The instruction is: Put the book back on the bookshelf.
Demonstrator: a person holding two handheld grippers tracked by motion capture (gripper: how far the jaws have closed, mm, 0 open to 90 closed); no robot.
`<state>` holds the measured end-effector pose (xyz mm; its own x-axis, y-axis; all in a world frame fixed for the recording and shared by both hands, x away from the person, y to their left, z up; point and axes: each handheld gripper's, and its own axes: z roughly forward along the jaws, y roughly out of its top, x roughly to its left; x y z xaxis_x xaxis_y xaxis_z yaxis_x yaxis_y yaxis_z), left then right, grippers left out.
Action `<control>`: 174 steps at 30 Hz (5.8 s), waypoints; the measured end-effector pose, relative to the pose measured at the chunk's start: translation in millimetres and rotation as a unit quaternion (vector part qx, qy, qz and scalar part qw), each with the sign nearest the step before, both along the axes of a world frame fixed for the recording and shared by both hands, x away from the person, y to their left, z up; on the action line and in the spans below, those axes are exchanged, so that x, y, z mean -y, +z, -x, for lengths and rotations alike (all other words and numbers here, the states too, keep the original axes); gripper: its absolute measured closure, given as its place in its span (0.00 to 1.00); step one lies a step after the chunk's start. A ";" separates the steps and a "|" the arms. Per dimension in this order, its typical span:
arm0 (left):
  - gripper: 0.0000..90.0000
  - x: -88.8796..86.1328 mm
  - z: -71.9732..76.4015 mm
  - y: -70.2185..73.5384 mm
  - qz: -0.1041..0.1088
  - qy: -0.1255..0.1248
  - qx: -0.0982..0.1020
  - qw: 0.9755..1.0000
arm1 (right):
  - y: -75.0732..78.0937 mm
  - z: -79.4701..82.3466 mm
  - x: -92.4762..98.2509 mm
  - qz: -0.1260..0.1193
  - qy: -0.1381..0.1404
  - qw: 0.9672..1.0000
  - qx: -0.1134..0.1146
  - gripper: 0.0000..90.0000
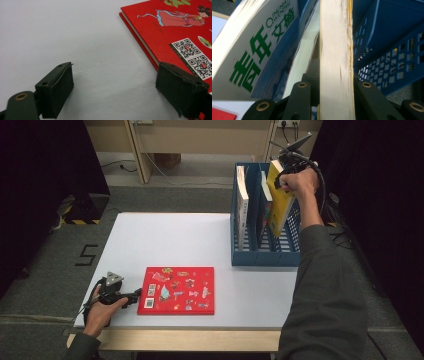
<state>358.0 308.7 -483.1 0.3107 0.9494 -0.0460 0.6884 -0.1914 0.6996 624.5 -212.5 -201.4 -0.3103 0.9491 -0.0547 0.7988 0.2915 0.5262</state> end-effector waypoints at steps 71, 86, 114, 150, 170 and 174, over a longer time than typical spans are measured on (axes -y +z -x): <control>0.15 0.0 0.1 -0.1 0.000 0.000 0.000 1.000 | -40.4 33.1 55.9 -0.144 -0.003 0.989 0.045 0.64; 0.15 -0.2 0.0 -0.3 0.002 0.000 0.000 1.000 | -47.2 80.2 60.3 -0.140 0.030 0.988 0.062 0.56; 0.15 -0.5 0.0 -0.1 0.001 -0.001 -0.001 1.000 | -105.4 152.3 24.8 -0.166 0.099 0.979 0.060 0.44; 0.15 -0.8 -0.2 0.0 0.004 -0.001 -0.003 1.000 | -191.0 198.0 -21.9 -0.226 0.139 0.964 0.017 0.30; 0.15 -0.6 0.1 0.1 0.005 -0.005 -0.001 1.000 | -220.0 207.2 -46.0 -0.222 0.162 0.961 -0.027 0.30; 0.17 0.1 0.9 0.3 0.006 -0.008 0.002 1.000 | -225.6 207.4 -50.4 -0.223 0.167 0.960 -0.035 0.30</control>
